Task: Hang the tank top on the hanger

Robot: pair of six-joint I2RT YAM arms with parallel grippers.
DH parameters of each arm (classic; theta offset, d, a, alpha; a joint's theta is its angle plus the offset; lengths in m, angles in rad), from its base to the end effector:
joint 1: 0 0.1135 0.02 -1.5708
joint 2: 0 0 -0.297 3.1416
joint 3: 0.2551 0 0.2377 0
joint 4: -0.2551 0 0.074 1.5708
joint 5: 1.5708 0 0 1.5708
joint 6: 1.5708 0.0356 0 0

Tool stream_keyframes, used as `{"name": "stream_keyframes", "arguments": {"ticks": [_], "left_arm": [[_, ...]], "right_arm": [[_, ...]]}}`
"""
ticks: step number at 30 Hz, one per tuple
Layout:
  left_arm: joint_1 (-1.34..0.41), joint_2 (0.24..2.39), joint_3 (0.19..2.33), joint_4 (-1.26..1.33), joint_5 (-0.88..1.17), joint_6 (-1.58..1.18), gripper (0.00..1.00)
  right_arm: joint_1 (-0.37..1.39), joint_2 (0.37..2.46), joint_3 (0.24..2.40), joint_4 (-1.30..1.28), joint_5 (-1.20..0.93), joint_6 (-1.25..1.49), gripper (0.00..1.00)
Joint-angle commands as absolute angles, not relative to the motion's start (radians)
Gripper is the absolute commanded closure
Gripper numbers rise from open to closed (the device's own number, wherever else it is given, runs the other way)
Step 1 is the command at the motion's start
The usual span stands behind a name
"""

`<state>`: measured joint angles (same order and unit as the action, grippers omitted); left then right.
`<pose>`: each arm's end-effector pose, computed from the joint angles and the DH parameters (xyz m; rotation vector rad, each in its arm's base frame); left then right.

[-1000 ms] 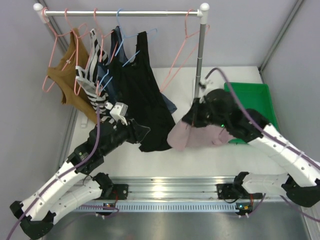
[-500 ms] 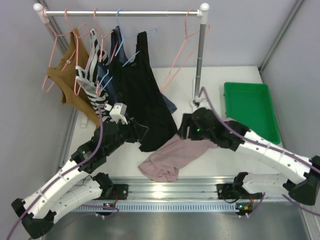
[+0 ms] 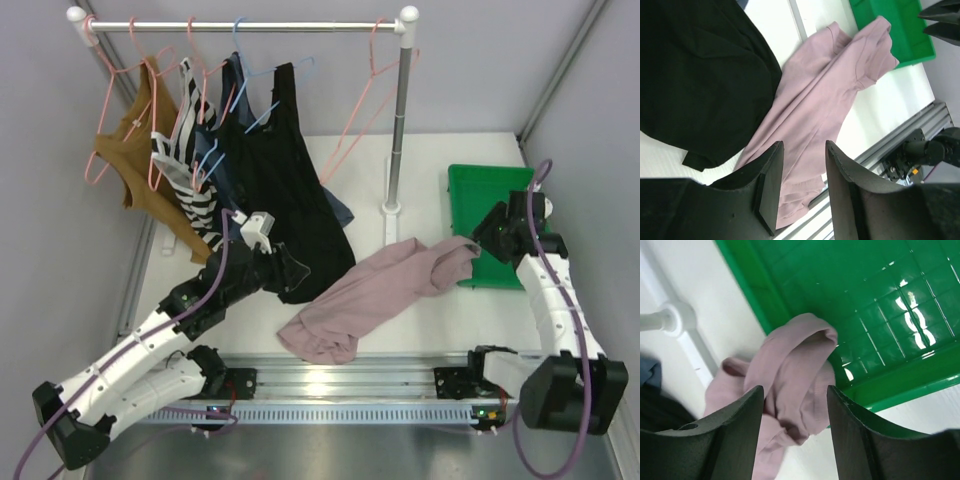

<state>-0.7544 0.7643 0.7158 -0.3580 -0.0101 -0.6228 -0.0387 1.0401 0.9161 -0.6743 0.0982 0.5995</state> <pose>0.1015 -0.0949 0.3245 0.1303 2.0826 -0.8647 0.1814 -0.0105 0.3224 0.7882 2.2347 0.1548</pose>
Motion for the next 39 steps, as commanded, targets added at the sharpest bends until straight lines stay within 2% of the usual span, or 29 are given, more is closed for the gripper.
{"name": "stream_keyframes", "arguments": {"ticks": [1,7,15,20,23,25,26,29,30,32,33,39], "left_arm": [[-0.758,0.776,0.735,-0.311,0.055,-0.592,0.56],[-0.758,0.762,0.736,-0.319,0.072,-0.586,0.56],[-0.758,0.756,0.727,-0.321,0.071,-0.591,0.56],[-0.758,0.765,0.735,-0.321,0.074,-0.594,0.57],[-0.758,0.765,0.735,-0.322,0.071,-0.597,0.57],[-0.758,0.769,0.735,-0.322,0.067,-0.598,0.57],[-0.758,0.772,0.736,-0.322,0.067,-0.601,0.57],[-0.758,0.779,0.739,-0.321,0.071,-0.603,0.57],[-0.759,0.781,0.741,-0.321,0.071,-0.604,0.57],[-0.758,0.788,0.744,-0.321,0.071,-0.604,0.57],[-0.758,0.790,0.744,-0.321,0.071,-0.604,0.57],[-0.758,0.802,0.746,-0.308,0.069,-0.603,0.57]], "right_arm": [[-0.156,1.123,0.893,-0.559,-0.038,0.538,0.47],[-0.299,1.288,0.874,-0.450,-0.135,0.532,0.45],[-0.318,1.430,0.848,-0.353,-0.187,0.549,0.35],[-0.325,1.482,0.838,-0.292,-0.213,0.584,0.34],[-0.325,1.500,0.830,-0.259,-0.233,0.603,0.43],[-0.325,1.505,0.825,-0.242,-0.245,0.618,0.54],[-0.327,1.508,0.822,-0.236,-0.248,0.621,0.63],[-0.325,1.509,0.824,-0.230,-0.253,0.632,0.76],[-0.325,1.506,0.825,-0.232,-0.255,0.634,0.87],[-0.327,1.487,0.825,-0.233,-0.258,0.632,0.97],[-0.325,1.476,0.827,-0.244,-0.256,0.629,1.00],[-0.321,1.321,0.860,-0.327,-0.279,0.606,1.00]]}}
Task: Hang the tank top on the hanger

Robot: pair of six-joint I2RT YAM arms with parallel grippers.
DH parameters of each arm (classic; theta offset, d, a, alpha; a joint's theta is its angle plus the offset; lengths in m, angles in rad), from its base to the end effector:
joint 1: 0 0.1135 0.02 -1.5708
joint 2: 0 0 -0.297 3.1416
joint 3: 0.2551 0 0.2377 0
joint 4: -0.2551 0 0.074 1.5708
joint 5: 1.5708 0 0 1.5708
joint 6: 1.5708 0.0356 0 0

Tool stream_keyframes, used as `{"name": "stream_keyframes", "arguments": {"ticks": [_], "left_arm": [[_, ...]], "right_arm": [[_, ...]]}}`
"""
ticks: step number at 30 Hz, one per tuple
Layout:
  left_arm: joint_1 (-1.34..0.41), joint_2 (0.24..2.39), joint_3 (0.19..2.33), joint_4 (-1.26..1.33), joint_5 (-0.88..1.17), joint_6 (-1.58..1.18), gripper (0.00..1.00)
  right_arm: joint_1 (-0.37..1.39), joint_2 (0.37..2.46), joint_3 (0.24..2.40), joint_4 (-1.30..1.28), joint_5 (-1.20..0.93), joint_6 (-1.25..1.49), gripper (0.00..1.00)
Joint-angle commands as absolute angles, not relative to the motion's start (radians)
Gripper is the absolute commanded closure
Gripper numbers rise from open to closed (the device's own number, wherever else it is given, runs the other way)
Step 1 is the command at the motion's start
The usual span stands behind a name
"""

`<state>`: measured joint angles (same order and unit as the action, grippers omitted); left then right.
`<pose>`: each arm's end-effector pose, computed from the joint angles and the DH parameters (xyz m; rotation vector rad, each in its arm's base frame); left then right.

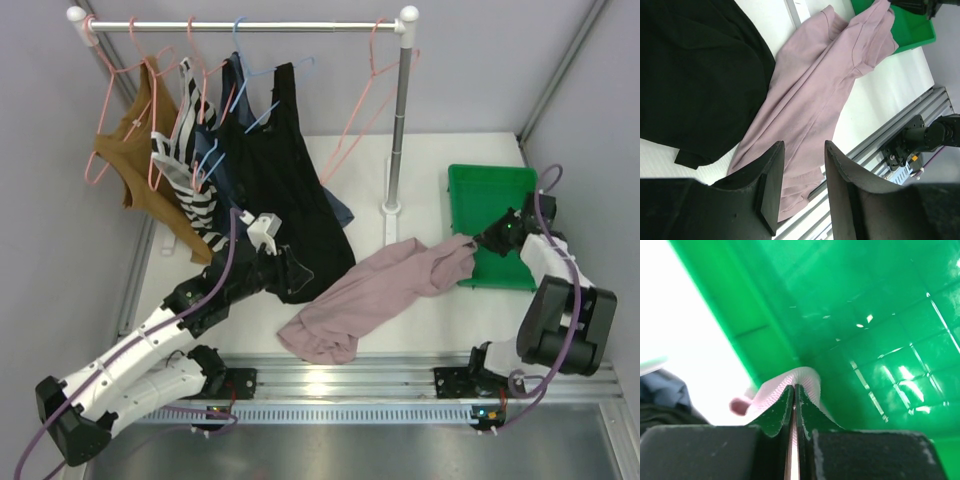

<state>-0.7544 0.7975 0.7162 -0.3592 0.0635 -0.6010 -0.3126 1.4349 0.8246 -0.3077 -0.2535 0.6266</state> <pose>0.1046 -0.1015 0.3204 0.2065 2.1256 -0.9018 0.2582 -0.0741 0.2389 1.0351 2.2780 0.4469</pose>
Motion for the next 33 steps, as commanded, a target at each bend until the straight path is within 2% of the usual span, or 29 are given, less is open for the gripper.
{"name": "stream_keyframes", "arguments": {"ticks": [1,6,9,10,13,16,22,28,33], "left_arm": [[-0.758,0.802,0.744,-0.302,0.069,-0.603,0.57],[-0.758,0.799,0.738,-0.276,0.066,-0.601,0.57],[-0.758,0.787,0.729,-0.256,0.057,-0.611,0.57],[-0.758,0.778,0.726,-0.249,0.052,-0.615,0.57],[-0.758,0.746,0.716,-0.250,0.014,-0.627,0.57],[-0.758,0.715,0.701,-0.273,-0.061,-0.644,0.56],[-0.758,0.684,0.687,-0.382,-0.202,-0.706,0.54],[-0.758,0.667,0.589,-0.384,-0.181,-0.796,0.52],[-0.758,0.712,0.460,-0.183,0.063,-0.853,0.53]], "right_arm": [[-0.316,1.293,0.870,-0.345,-0.279,0.603,1.00],[-0.168,1.103,0.954,-0.485,-0.188,0.609,1.00],[0.027,1.019,0.982,-0.520,-0.111,0.662,1.00],[0.135,0.984,0.977,-0.522,-0.054,0.707,1.00],[0.317,0.950,0.968,-0.515,0.108,0.800,1.00],[0.649,0.975,0.962,-0.486,0.263,0.892,1.00],[1.102,1.181,0.982,-0.367,0.465,1.015,1.00],[1.227,1.295,0.911,-0.284,0.437,1.049,1.00],[1.264,1.312,0.842,-0.207,0.373,1.011,0.98]]}}
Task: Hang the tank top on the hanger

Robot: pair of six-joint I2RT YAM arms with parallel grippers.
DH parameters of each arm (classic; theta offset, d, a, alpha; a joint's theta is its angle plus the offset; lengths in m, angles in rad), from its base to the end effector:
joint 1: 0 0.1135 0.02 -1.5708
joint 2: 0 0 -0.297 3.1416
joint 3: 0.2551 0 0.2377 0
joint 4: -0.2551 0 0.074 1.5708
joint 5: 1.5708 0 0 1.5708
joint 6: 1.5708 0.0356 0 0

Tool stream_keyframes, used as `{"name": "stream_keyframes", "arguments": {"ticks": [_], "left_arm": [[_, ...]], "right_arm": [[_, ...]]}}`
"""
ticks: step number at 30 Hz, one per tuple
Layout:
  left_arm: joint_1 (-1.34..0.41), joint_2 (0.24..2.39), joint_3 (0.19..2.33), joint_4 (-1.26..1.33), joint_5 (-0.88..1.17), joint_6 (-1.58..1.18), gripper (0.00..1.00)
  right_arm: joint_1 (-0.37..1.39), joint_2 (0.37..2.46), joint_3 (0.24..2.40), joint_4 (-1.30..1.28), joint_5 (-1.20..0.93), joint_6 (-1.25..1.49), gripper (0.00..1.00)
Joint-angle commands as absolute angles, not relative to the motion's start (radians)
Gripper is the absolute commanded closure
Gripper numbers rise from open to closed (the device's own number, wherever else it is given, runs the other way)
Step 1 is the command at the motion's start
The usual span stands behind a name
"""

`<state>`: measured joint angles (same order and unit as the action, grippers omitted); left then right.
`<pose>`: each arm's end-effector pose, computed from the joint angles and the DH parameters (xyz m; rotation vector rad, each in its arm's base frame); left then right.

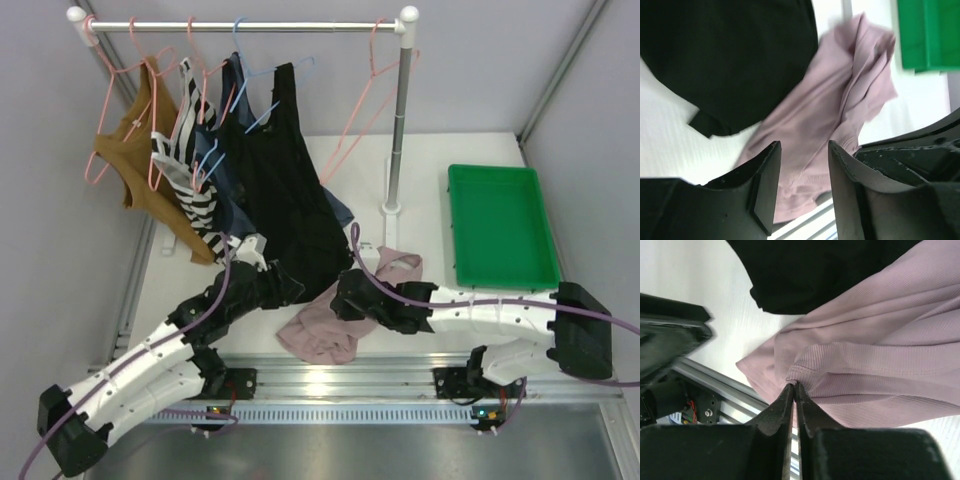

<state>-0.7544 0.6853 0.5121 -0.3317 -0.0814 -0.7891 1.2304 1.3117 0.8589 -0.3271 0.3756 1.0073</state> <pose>0.0914 -0.0820 0.2680 -0.0905 2.1878 -0.8366 0.0968 0.2343 0.2786 -0.0774 2.3888 0.6970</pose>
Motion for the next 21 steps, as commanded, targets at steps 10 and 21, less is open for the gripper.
{"name": "stream_keyframes", "arguments": {"ticks": [10,21], "left_arm": [[-0.773,0.942,0.393,0.090,0.224,-0.896,0.52],[-0.824,1.066,0.422,0.117,0.187,-0.881,0.53]], "right_arm": [[1.264,1.192,0.793,-0.360,0.475,1.014,0.48],[0.885,1.042,0.770,-0.508,0.391,0.844,0.44]]}}
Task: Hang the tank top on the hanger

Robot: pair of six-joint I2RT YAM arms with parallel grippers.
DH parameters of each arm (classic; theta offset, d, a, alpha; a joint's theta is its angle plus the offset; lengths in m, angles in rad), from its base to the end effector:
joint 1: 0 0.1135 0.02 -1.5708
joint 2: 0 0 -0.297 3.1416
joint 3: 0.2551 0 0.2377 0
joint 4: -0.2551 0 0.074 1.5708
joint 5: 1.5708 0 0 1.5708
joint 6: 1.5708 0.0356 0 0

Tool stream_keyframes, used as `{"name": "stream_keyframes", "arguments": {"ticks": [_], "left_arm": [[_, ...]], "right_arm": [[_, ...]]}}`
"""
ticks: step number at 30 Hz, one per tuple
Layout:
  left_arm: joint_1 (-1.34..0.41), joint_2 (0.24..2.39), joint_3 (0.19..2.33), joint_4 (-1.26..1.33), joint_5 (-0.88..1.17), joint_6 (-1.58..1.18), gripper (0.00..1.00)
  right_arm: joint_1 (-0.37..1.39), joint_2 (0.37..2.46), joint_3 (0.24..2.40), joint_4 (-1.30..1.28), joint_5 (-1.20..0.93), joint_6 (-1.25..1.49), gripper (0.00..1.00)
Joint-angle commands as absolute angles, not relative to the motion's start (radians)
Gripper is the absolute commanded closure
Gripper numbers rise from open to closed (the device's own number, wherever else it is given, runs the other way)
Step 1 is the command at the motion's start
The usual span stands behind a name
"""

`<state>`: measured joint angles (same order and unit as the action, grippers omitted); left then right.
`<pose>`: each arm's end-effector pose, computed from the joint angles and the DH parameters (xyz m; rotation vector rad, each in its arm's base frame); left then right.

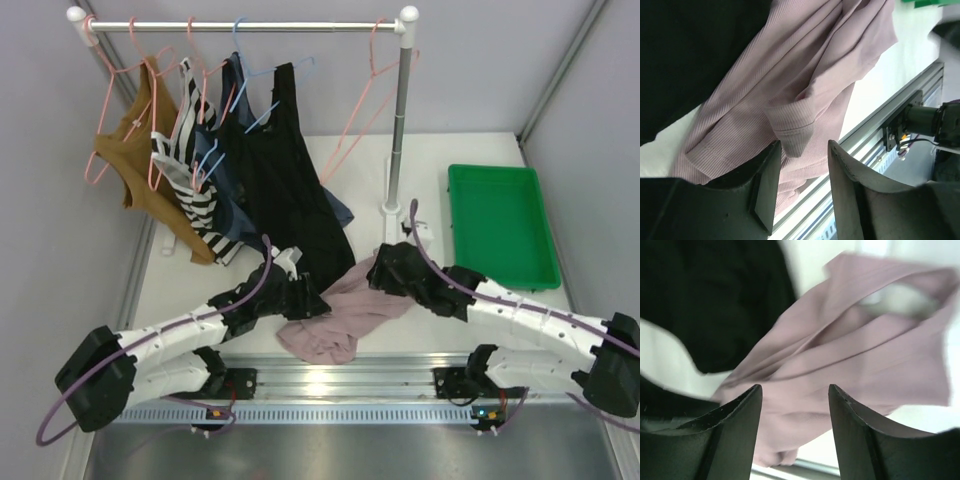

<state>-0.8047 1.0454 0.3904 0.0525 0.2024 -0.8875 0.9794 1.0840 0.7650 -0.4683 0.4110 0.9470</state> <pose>0.1194 -0.1344 0.2162 0.0289 2.4131 -1.1111 0.1197 0.1527 0.2853 0.1624 2.3263 0.5115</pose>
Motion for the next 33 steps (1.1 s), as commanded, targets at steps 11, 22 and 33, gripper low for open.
{"name": "stream_keyframes", "arguments": {"ticks": [11,22,33], "left_arm": [[-0.845,1.132,0.463,0.092,0.135,-0.851,0.54],[-0.844,1.173,0.488,0.115,0.133,-0.821,0.59],[-0.845,1.144,0.511,0.088,0.120,-0.790,1.00]], "right_arm": [[0.381,1.224,0.822,-0.410,0.118,0.520,0.46],[0.331,1.436,0.905,-0.354,0.043,0.428,0.50],[0.328,1.519,0.911,-0.331,0.035,0.426,0.87]]}}
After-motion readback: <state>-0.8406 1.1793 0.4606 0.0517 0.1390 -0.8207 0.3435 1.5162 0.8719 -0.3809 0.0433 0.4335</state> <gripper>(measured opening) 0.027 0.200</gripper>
